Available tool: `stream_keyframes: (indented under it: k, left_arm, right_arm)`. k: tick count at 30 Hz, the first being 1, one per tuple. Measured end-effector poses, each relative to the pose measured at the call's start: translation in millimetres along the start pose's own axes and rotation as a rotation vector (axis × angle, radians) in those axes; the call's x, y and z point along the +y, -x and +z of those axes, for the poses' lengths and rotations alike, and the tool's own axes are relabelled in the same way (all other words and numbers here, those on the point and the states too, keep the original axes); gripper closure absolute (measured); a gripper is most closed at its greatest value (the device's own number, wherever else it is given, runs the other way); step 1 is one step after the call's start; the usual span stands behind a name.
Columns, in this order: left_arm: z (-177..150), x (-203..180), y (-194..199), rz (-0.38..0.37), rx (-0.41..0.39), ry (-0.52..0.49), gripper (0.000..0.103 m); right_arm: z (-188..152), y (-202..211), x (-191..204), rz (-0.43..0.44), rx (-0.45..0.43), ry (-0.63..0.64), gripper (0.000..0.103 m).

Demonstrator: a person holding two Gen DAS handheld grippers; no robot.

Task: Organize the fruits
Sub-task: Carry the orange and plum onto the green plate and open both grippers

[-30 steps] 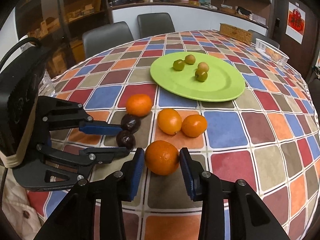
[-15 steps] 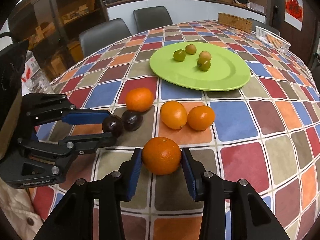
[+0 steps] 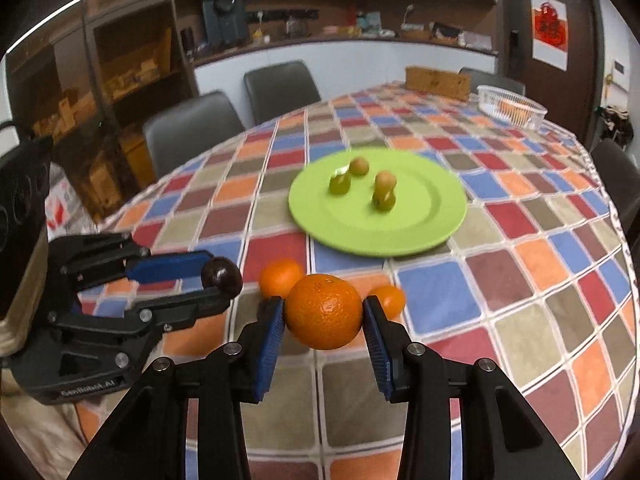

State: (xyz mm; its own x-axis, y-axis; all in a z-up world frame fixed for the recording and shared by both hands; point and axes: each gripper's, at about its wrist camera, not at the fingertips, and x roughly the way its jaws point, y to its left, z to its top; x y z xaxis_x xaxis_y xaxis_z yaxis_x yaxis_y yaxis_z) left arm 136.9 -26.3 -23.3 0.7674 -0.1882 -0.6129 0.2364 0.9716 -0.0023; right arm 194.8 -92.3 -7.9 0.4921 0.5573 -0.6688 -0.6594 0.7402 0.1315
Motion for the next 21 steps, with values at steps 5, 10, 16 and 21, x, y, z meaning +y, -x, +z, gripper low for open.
stream_keyframes:
  k: [5,10,16,21]
  left_arm:
    - [18.2,7.9,4.1,0.011,-0.051,-0.02,0.076]
    - [34.7,18.0,-1.5,0.026,-0.076,-0.037,0.076]
    - [57.2,36.8,-20.6,0.023,-0.077,-0.024,0.076]
    - [75.8,54.7,-45.5,0.023,-0.058,-0.001,0.076]
  right_arm:
    - [23.0,5.9,0.5,-0.027,-0.062,-0.019,0.063]
    - [44.7,5.7,-3.0,-0.058,-0.11,-0.026,0.063]
    - [68.0,-8.2,-15.3,-0.092,-0.12,-0.053,0.063]
    - [81.8,-28.3,-29.7,-0.119,-0.099,-0.079,0.063]
